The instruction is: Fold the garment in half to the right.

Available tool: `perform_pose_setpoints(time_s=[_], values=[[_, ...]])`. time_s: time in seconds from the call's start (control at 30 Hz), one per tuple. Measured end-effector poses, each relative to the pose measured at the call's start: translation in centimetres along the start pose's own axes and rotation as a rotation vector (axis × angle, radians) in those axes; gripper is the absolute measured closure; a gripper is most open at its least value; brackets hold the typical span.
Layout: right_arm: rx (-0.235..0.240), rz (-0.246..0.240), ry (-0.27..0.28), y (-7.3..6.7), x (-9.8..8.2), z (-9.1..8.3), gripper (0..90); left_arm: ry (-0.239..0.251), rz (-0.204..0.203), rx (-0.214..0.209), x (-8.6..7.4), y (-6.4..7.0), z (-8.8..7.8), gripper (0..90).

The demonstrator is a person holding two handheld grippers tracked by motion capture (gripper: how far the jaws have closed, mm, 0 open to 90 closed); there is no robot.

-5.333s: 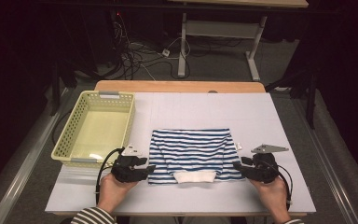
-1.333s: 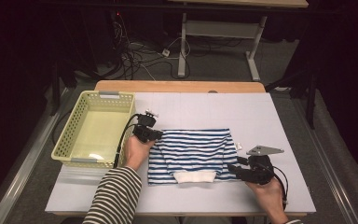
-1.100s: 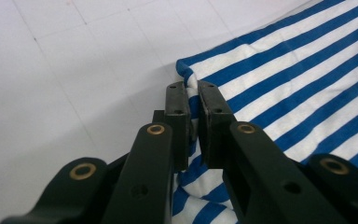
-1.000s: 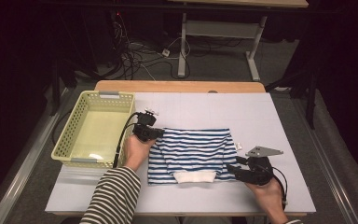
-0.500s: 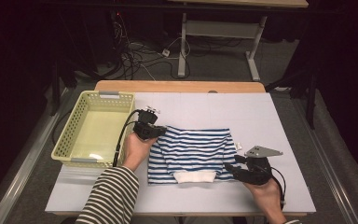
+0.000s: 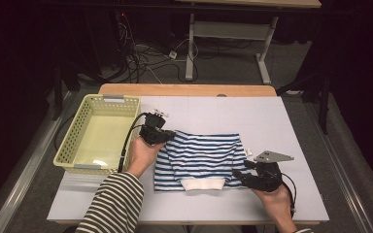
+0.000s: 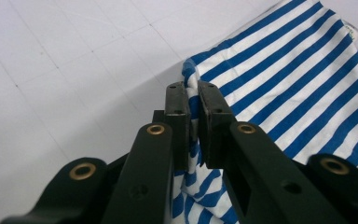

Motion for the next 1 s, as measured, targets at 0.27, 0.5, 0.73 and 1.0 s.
perform_pose_setpoints(time_s=[0.27, 0.5, 0.73, 1.0], values=[[0.014, -0.022, -0.002, -0.5, -0.1, 0.4, 42.2, -0.007, 0.006, -0.008, 0.3, 0.2, -0.1, 81.7], [0.045, -0.018, -0.01, -1.5, 0.1, 1.2, 44.1, -0.024, 0.01, -0.023, 0.7, 0.6, 0.1, 81.7], [0.094, -0.018, -0.026, -3.1, 0.5, 2.0, 45.8, -0.037, 0.013, -0.032, 0.6, 0.6, 0.0, 81.7], [0.139, -0.036, -0.077, -5.0, 0.8, 3.6, 48.9, -0.043, 0.022, -0.034, 0.6, 0.5, 0.0, 81.7]])
Point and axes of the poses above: each handheld gripper's, and its own axes: z roughly forward along the jaws, x roughly out of its top, y roughly to its right, the point moved 6 cm from there along z, roughly forward along the jaws, and after that the axes turned 14 degrees about y, right-handed, at the moved point
